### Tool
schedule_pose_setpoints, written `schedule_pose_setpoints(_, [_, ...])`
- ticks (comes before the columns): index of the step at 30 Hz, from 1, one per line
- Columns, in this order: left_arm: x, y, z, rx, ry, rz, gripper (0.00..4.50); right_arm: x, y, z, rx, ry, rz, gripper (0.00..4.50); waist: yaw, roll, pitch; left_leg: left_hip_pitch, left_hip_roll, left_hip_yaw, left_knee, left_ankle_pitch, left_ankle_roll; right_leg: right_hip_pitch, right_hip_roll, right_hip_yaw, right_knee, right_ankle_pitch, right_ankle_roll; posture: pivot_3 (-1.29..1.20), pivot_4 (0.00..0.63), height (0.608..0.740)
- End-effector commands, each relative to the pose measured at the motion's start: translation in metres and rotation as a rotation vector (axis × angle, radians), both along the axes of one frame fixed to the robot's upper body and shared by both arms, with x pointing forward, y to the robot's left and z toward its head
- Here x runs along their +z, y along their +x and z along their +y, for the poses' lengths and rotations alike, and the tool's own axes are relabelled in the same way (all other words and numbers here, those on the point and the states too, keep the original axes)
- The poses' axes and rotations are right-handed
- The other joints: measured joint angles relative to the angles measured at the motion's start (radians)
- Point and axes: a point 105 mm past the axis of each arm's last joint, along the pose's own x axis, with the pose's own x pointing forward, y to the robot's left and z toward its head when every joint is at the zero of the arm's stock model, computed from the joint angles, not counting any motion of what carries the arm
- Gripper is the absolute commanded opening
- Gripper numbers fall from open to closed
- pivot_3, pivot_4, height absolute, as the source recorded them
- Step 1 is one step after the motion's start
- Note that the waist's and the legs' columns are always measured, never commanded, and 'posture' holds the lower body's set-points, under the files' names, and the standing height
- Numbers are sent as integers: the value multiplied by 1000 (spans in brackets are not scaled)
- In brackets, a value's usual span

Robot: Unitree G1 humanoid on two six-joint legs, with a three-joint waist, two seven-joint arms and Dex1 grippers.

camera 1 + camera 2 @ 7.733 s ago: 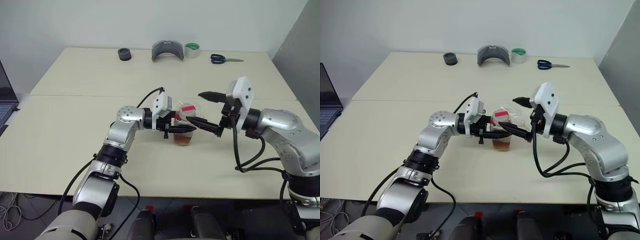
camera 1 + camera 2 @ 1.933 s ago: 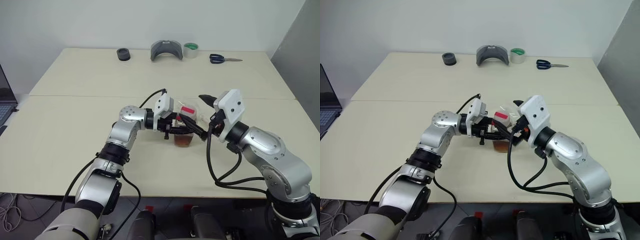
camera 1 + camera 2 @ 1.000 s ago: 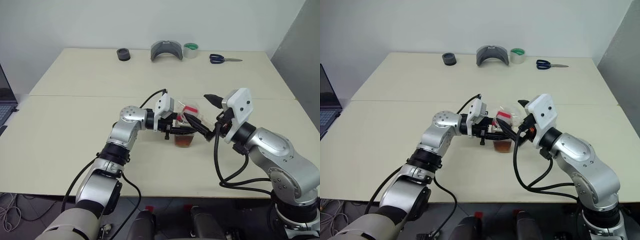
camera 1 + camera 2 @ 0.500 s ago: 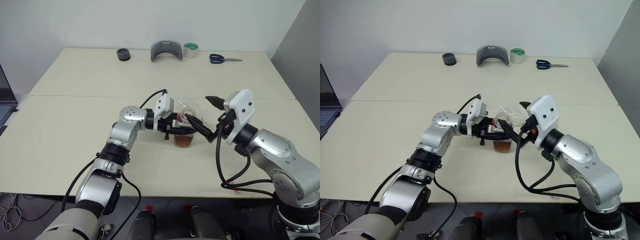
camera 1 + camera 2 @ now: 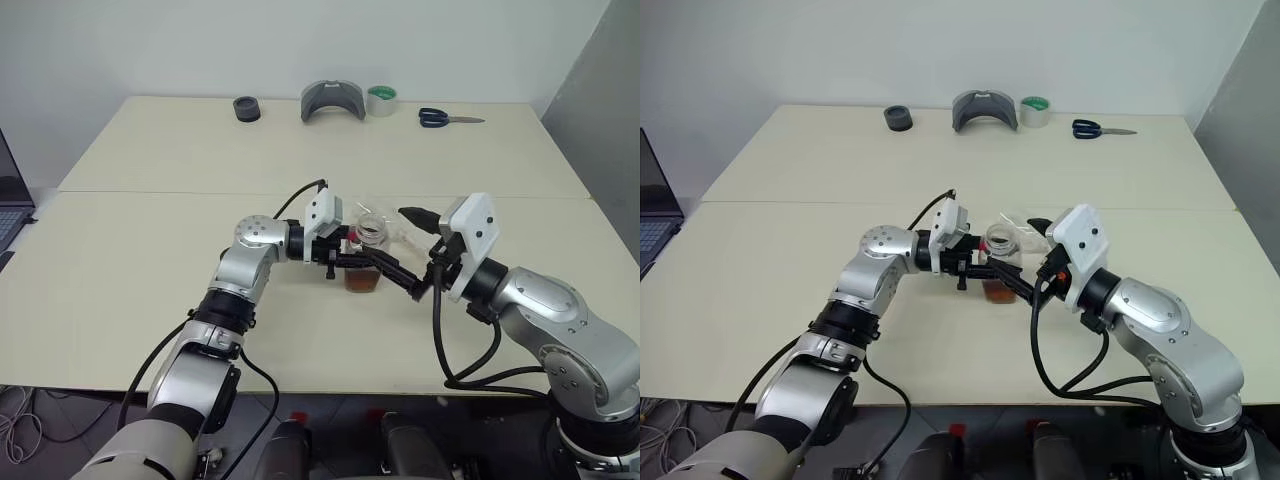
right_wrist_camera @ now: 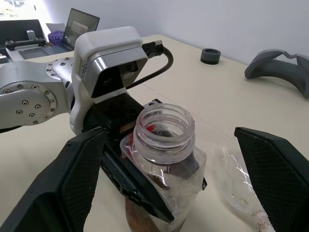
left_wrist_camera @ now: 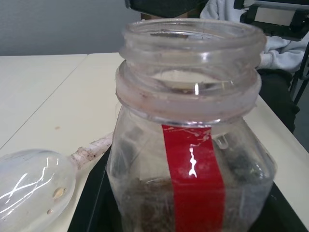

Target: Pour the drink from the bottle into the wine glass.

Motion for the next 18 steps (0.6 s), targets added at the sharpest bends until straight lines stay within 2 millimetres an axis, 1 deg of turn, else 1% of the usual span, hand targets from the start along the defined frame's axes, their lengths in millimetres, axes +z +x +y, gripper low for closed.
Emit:
schedule_pose_setpoints(1, [18,-1,2,6,-45,-64,1694,10,-10,6,55,2,-45,4500,0,0,0,0,0,0,0,0,0,0,0,0,0,0,0,0,150,740])
schedule_pose_setpoints(11, [19,0,7,26,-44,-68,1694,7,-12,11,94,-6,-30,4500,0,0,0,0,0,0,0,0,0,0,0,0,0,0,0,0,150,740])
schedule_pose_setpoints(18, [20,10,27,153,-70,-46,1694,2,-15,15,131,-29,-18,4500,0,0,0,0,0,0,0,0,0,0,0,0,0,0,0,0,150,740])
